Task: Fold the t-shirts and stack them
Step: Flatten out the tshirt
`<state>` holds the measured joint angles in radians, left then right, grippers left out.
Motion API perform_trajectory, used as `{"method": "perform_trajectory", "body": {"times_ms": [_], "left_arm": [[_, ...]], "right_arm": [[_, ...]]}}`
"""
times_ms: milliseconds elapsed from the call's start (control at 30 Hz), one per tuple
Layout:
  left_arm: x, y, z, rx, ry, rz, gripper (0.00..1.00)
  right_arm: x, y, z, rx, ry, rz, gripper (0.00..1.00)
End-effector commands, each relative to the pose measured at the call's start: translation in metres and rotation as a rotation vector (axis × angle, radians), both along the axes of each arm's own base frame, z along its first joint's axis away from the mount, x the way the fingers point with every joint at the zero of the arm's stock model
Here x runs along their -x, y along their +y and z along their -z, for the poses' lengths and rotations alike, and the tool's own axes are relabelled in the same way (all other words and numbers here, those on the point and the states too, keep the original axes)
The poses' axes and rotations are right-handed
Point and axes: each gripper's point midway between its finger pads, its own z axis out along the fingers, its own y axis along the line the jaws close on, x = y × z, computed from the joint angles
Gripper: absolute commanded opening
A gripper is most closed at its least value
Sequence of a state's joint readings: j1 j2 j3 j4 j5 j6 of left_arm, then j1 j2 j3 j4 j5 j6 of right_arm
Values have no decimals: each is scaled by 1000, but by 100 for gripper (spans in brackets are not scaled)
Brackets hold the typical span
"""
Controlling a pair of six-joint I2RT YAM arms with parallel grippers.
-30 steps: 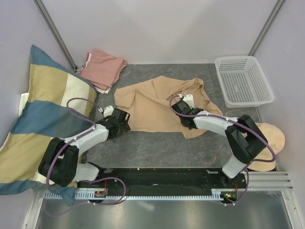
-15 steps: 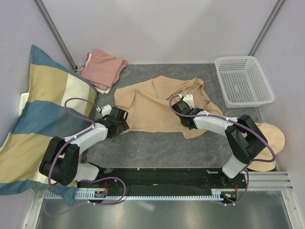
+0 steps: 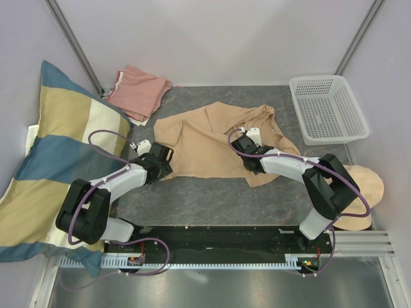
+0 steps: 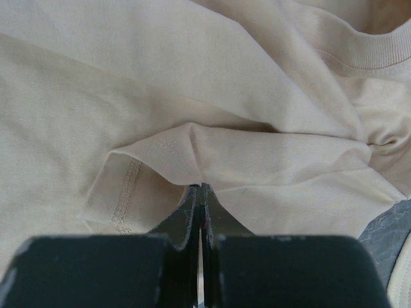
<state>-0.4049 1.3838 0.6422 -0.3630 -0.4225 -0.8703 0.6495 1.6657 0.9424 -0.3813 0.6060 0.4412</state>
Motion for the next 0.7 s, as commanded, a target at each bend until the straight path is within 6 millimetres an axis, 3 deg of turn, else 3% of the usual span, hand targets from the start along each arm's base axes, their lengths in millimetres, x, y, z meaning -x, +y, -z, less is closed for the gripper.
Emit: {"method": "perform_trajectory", "body": {"times_ms": [0, 133, 233, 667], "left_arm": [[-5, 4, 10, -15, 2, -17, 75], [-5, 2, 15, -8, 17, -12, 61], [-5, -1, 15, 5, 24, -2, 56], [23, -14, 25, 116, 77, 6, 60]], "right_arm": [[3, -6, 4, 17, 8, 7, 0], [3, -6, 2, 12, 5, 7, 0], [2, -6, 0, 7, 1, 10, 0], [2, -4, 4, -8, 9, 11, 0]]}}
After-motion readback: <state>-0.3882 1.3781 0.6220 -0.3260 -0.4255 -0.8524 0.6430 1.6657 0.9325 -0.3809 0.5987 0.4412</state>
